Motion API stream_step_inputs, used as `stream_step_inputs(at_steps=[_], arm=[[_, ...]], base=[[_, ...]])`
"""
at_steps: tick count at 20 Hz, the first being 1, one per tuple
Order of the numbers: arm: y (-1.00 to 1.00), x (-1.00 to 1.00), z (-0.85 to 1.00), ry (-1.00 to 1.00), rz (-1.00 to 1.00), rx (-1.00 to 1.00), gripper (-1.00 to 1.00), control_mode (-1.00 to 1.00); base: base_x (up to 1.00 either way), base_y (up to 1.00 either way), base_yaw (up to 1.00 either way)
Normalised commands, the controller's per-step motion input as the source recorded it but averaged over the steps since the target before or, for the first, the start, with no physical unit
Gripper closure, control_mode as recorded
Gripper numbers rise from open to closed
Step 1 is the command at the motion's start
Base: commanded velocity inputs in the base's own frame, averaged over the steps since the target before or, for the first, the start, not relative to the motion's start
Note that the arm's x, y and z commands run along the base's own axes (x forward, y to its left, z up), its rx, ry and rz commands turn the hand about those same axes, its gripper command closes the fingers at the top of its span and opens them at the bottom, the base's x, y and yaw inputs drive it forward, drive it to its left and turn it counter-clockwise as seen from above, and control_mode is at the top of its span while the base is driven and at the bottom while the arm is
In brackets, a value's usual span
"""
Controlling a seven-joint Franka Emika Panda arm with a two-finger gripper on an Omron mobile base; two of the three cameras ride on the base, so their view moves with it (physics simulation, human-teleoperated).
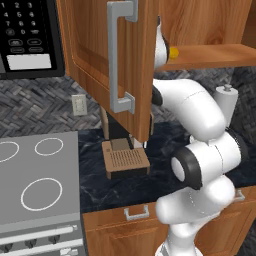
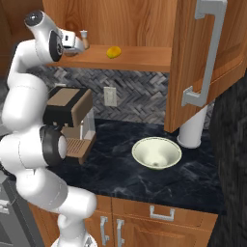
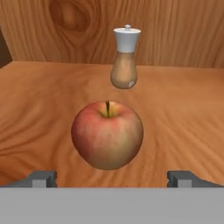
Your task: Open the cabinet. Pick the apple and mango from the cabinet and place them into the bowl. Then close the cabinet.
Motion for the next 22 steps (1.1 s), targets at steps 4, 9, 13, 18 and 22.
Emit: stream_step_inputs(at_steps=[4,9,13,18,22], arm=[[0.04,0.45,0.0,0.07,-0.03,0.0,-1.0,-1.0],[0.03,0.44,0.0,0.04,-0.03,0.0,-1.0,-1.0],[0.06,0.32,0.0,0.03,-0.03,0.0,-1.0,-1.0],[0.08,0.21,-0.08,0.01,-0.03,0.0,1.0,-1.0],[0.0,0.07,-0.16,0.03,-0.03,0.0,1.0,-1.0]], base=[[0.0,0.0,0.0],[0.0,0.0,0.0],[0.0,0.0,0.0],[0.0,0.0,0.0],[0.0,0.0,0.0]])
